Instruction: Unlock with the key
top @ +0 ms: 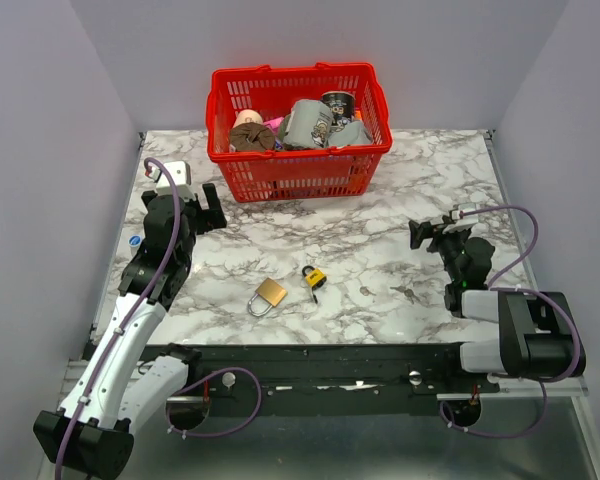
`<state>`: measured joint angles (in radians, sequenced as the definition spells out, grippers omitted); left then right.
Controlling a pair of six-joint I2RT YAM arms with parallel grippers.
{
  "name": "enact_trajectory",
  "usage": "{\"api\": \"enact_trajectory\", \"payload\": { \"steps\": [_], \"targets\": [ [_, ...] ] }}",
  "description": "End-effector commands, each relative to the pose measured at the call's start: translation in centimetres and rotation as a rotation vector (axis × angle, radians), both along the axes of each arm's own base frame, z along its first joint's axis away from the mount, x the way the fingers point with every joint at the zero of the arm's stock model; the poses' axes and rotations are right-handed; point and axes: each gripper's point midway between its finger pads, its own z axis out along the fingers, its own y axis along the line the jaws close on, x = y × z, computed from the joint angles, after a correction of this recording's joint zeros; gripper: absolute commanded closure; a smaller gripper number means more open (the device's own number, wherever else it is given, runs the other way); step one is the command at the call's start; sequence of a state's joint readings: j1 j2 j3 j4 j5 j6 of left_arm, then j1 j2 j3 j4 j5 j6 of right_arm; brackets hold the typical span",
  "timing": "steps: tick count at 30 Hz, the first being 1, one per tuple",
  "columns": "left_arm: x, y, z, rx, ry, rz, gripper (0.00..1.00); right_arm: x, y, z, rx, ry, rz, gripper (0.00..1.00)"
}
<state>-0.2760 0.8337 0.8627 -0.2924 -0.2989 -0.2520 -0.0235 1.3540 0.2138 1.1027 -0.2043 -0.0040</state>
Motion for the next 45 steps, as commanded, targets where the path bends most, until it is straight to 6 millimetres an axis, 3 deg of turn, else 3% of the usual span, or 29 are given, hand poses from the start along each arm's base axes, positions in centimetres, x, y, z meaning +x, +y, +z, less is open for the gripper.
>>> {"api": "enact_trajectory", "payload": {
  "steps": [1, 5, 8, 9, 10, 13, 15, 16, 20, 21, 23, 24, 25, 27, 29, 31, 36, 41, 45],
  "targets": [
    [0.1, 0.3, 0.8, -0.024, -0.028, 0.023, 0.01, 0.4, -0.7, 2.5, -0.013, -0.069, -0.03, 0.0],
    [0.0, 0.3, 1.0, -0.03, -0.044, 0.021, 0.01, 0.0, -0.3, 4.6, -0.025, -0.063, -0.006, 0.0],
    [0.0, 0.3, 0.7, -0.026, -0.04, 0.024, 0.01, -0.3, -0.8, 7.6, 0.132, -0.034, -0.078, 0.0],
    [0.0, 0.3, 0.5, -0.025, -0.037, 0.023, 0.01, -0.7, -0.5, 7.2, 0.158, 0.015, -0.066, 0.0],
    [0.0, 0.3, 0.5, -0.02, -0.038, 0.02, 0.01, -1.3, 1.0, 9.3, 0.167, -0.029, 0.021, 0.0],
    [-0.1, -0.1, 0.0, -0.008, -0.025, -0.014, 0.01, -2.8, 3.5, 11.7, 0.271, -0.081, 0.154, 0.0],
    [-0.3, -0.8, -0.7, 0.013, -0.004, -0.065, 0.01, -3.3, 4.7, 12.0, 0.376, -0.069, 0.207, 0.0],
    [-0.4, -1.0, -0.9, 0.017, 0.003, -0.083, 0.01, -4.0, 6.1, 11.9, 0.388, -0.034, 0.292, 0.0],
    [-0.7, -1.9, -1.1, -0.001, 0.001, -0.133, 0.01, -5.3, 8.7, 11.9, 0.456, 0.086, 0.438, 0.0],
    [-0.6, -2.0, -1.0, -0.008, 0.0, -0.134, 0.01, -5.4, 8.6, 10.7, 0.45, 0.146, 0.422, 0.0],
    [-0.7, -2.1, -0.9, -0.015, -0.001, -0.136, 0.01, -5.0, 8.0, 10.9, 0.404, 0.158, 0.361, 0.01],
    [-0.7, -2.2, -1.0, -0.017, 0.002, -0.138, 0.01, -5.6, 8.4, 9.5, 0.347, 0.216, 0.341, 0.01],
    [-0.7, -2.2, -1.1, -0.019, 0.004, -0.139, 0.01, -5.0, 7.5, 10.1, 0.309, 0.205, 0.259, 0.01],
    [-0.7, -2.2, -1.2, -0.021, 0.007, -0.14, 0.01, -5.8, 8.4, 8.3, 0.24, 0.296, 0.239, 0.02],
    [-0.6, -2.2, -1.2, -0.02, 0.008, -0.14, 0.01, -5.9, 9.0, 7.9, 0.213, 0.343, 0.224, 0.08],
    [-0.6, -2.2, -1.4, -0.019, 0.011, -0.14, 0.01, -6.6, 9.5, 6.2, 0.206, 0.435, 0.222, 0.16],
    [-0.6, -2.6, -1.3, -0.025, 0.01, -0.161, 0.01, -8.4, 12.1, 3.4, 0.178, 0.563, 0.256, 0.2],
    [-0.6, -2.9, -1.4, -0.034, 0.012, -0.173, 0.01, -10.5, 12.5, -1.3, 0.113, 0.754, 0.228, 0.25],
    [-0.6, -3.1, -1.5, -0.041, 0.015, -0.181, 0.01, -10.7, 12.2, -3.2, 0.07, 0.827, 0.187, 0.29]
  ]
}}
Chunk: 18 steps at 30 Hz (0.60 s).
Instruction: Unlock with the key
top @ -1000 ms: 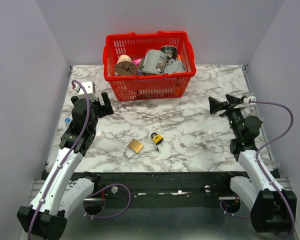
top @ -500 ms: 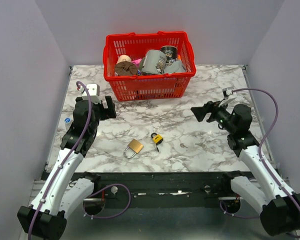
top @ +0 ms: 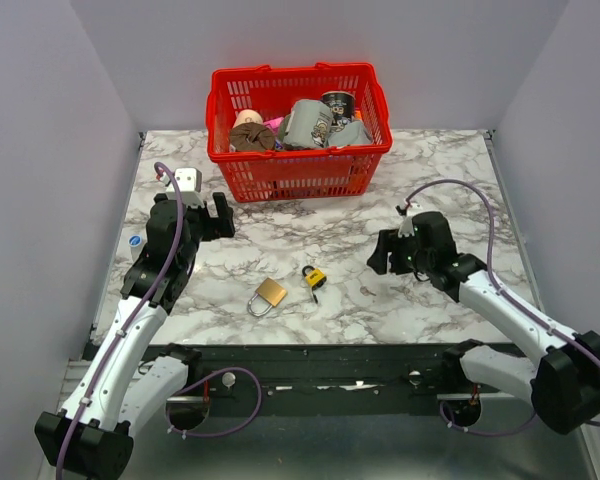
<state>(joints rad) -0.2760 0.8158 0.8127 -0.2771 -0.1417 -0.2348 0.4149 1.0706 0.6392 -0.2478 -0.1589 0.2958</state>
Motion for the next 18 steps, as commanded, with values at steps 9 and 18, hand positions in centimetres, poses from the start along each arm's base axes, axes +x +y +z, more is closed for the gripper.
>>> {"api": "enact_trajectory", "payload": {
  "steps": [9, 18],
  "targets": [
    [0.1, -0.9, -0.1, -0.027, -0.001, -0.044, 0.01, -1.7, 1.7, -5.6, -0.146, 0.22, 0.048, 0.45],
    [0.1, -1.1, -0.3, -0.029, 0.005, -0.05, 0.01, -3.2, 2.4, -7.6, -0.182, 0.294, 0.084, 0.52]
  ]
}}
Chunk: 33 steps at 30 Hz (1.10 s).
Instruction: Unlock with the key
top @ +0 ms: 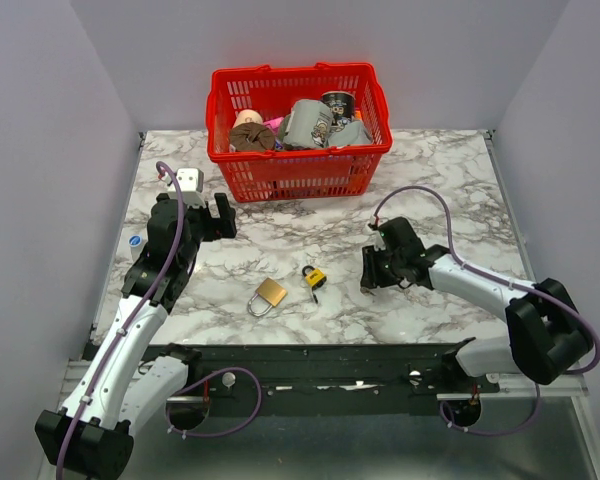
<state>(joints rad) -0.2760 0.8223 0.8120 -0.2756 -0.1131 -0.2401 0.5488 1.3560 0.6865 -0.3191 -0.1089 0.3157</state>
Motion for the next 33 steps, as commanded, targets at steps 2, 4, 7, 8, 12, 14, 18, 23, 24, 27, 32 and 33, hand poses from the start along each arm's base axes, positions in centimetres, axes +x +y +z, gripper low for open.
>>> {"api": "enact_trajectory", "payload": {
  "steps": [2, 4, 7, 8, 12, 14, 18, 23, 24, 27, 32, 33],
  "targets": [
    [0.1, -0.6, -0.1, -0.02, -0.002, -0.026, 0.01, -0.7, 0.1, -0.7, -0.03, 0.048, 0.0, 0.52],
    [0.1, -0.5, -0.1, -0.02, -0.002, -0.025, 0.01, -0.9, 0.0, -0.9, -0.033, 0.06, -0.01, 0.53],
    [0.1, -0.6, -0.1, -0.021, -0.001, -0.026, 0.01, -0.8, -0.2, -1.0, -0.047, 0.059, -0.023, 0.53],
    [0.1, -0.7, -0.2, -0.022, 0.0, -0.03, 0.01, -0.7, -0.3, -1.0, -0.052, 0.059, -0.025, 0.53],
    [0.1, -0.7, -0.1, -0.022, -0.002, -0.032, 0.01, -1.0, -0.2, -1.3, -0.054, 0.076, -0.021, 0.55],
    [0.0, -0.7, 0.0, -0.024, -0.004, -0.033, 0.01, -0.9, -0.1, -1.4, -0.055, 0.079, -0.02, 0.56],
    [0.0, -0.8, -0.1, -0.026, -0.004, -0.039, 0.01, -0.9, 0.0, -1.5, -0.05, 0.083, -0.019, 0.59],
    [0.0, -1.0, 0.0, -0.03, -0.004, -0.048, 0.01, -0.9, 0.4, -1.5, -0.033, 0.081, -0.009, 0.63],
    [-0.1, -1.0, 0.0, -0.031, -0.006, -0.048, 0.01, -1.0, 0.4, -1.6, -0.03, 0.085, -0.004, 0.64],
    [0.0, -1.0, 0.0, -0.031, -0.004, -0.049, 0.01, -1.0, 0.8, -1.6, -0.014, 0.093, 0.003, 0.73],
    [-0.1, -1.4, 0.1, -0.035, -0.009, -0.075, 0.01, -1.2, 1.9, -0.6, 0.046, 0.1, 0.023, 0.99],
    [-0.2, -1.8, 0.2, -0.041, -0.012, -0.093, 0.01, -1.0, 2.2, -0.1, 0.063, 0.09, 0.03, 0.99]
  ]
}}
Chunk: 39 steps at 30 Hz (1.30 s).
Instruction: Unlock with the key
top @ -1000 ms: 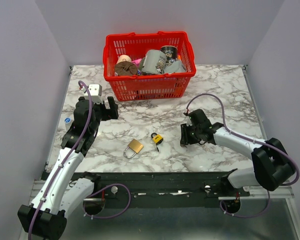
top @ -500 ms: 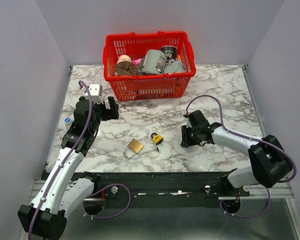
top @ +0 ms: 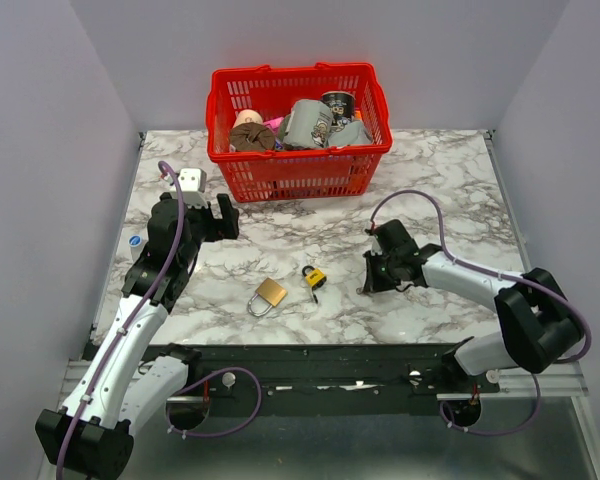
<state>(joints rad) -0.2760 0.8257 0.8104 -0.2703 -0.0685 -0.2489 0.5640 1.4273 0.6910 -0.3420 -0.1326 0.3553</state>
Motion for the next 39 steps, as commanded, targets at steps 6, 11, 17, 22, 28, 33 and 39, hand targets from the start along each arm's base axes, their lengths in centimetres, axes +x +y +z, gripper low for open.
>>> {"api": "enact_trajectory", "payload": {
  "steps": [6, 11, 17, 22, 28, 33, 39],
  "targets": [
    [-0.9, -4.1, 0.9, -0.07, -0.047, -0.234, 0.01, 0.1, 5.3, 8.1, 0.312, -0.112, 0.162, 0.99],
    [-3.4, -8.6, 1.6, -0.129, -0.072, -0.512, 0.01, -0.8, 7.9, 13.8, 0.492, -0.151, 0.276, 0.99],
    [-7.2, -13.3, 3.3, -0.262, -0.119, -0.826, 0.01, -1.5, 9.9, 20.0, 0.656, -0.188, 0.383, 0.99],
    [-8.8, -16.1, 3.2, -0.31, -0.127, -0.962, 0.01, -2.1, 10.7, 24.0, 0.754, -0.224, 0.431, 0.99],
    [-10.1, -18.1, 3.1, -0.27, -0.211, -0.992, 0.01, -2.3, 10.9, 27.5, 0.83, -0.271, 0.417, 0.99],
    [-10.7, -19.0, 4.4, -0.247, -0.334, -0.97, 0.01, -1.9, 10.9, 28.6, 0.851, -0.299, 0.376, 0.99],
    [-11.3, -20.5, 3.9, -0.196, -0.37, -0.996, 0.01, -1.5, 10.8, 28.7, 0.866, -0.305, 0.326, 0.99]
  ]
}}
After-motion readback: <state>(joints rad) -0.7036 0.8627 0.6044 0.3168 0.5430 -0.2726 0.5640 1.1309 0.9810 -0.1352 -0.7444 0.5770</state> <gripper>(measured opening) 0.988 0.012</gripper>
